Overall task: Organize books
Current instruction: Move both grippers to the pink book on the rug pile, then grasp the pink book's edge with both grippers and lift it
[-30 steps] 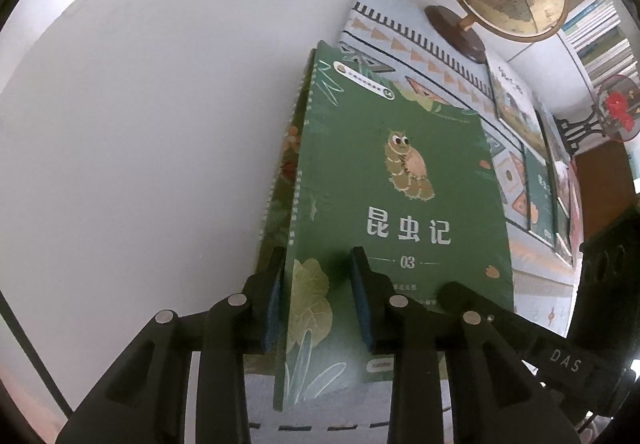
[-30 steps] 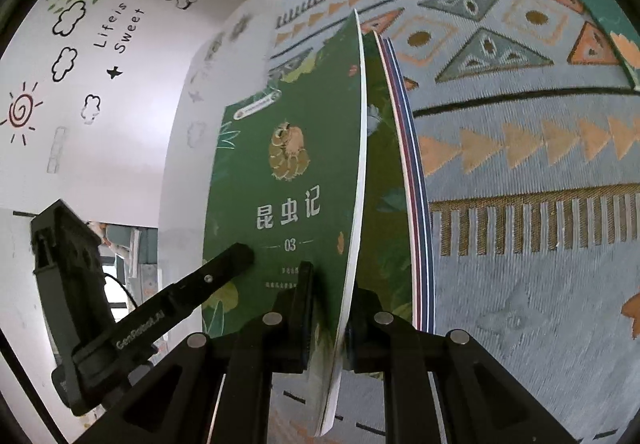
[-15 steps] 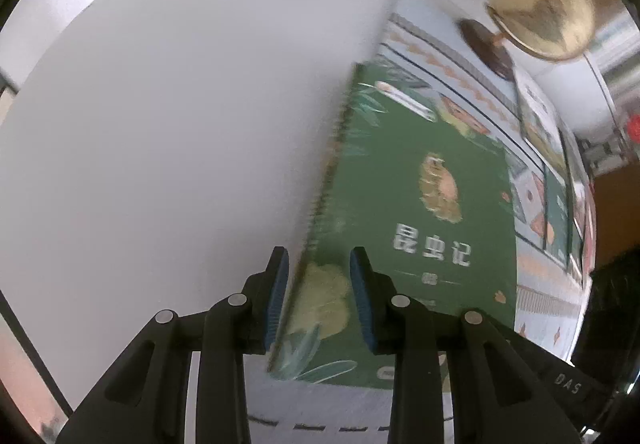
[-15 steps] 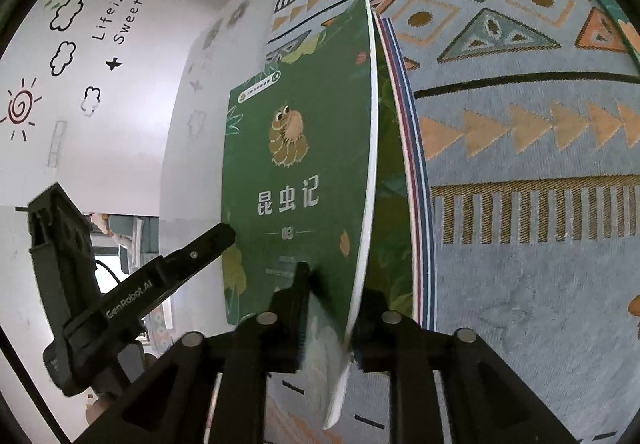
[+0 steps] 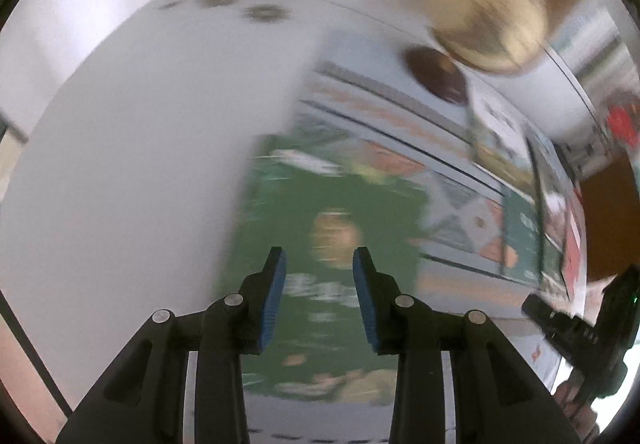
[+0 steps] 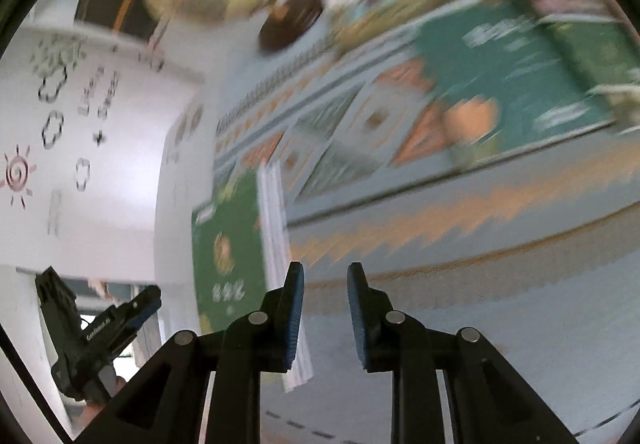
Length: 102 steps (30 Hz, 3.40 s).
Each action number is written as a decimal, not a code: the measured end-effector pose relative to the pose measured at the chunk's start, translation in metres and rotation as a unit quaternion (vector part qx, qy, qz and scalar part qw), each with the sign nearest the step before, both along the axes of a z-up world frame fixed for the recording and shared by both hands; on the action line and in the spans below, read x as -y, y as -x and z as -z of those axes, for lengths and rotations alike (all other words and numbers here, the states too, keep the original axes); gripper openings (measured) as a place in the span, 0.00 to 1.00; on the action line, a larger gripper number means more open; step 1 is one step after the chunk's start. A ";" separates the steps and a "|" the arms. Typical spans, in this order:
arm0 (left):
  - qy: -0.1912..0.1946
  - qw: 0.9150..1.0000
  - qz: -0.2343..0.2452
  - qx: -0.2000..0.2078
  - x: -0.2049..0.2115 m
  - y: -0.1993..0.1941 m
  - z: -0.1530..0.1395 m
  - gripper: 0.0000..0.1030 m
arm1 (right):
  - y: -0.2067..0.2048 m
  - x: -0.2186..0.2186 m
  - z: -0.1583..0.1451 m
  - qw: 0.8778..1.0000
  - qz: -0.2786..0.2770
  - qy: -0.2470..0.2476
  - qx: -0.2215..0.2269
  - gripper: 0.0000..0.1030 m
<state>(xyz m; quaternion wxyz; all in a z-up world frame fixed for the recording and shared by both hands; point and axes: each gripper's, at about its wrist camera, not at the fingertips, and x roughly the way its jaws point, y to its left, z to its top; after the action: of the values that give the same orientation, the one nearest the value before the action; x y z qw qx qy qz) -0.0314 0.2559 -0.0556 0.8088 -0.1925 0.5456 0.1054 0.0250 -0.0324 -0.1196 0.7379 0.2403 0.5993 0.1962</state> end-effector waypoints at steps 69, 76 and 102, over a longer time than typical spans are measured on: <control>-0.056 0.924 0.378 -0.029 0.491 -0.213 0.084 0.38 | -0.106 0.418 0.036 0.984 0.124 -0.105 0.069 0.71; -0.053 0.925 0.376 -0.025 0.484 -0.215 0.085 0.39 | -0.100 0.426 0.036 0.972 0.106 -0.191 0.091 0.72; -0.052 0.936 0.348 -0.014 0.463 -0.198 0.077 0.42 | -0.103 0.368 0.042 0.972 0.087 -0.196 0.097 0.16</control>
<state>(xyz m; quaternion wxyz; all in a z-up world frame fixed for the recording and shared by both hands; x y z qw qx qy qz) 0.1663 -0.2075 -0.1325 0.7961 0.0536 0.5833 -0.1519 0.1280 -0.4005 -0.1613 0.7455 0.4110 0.4515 0.2673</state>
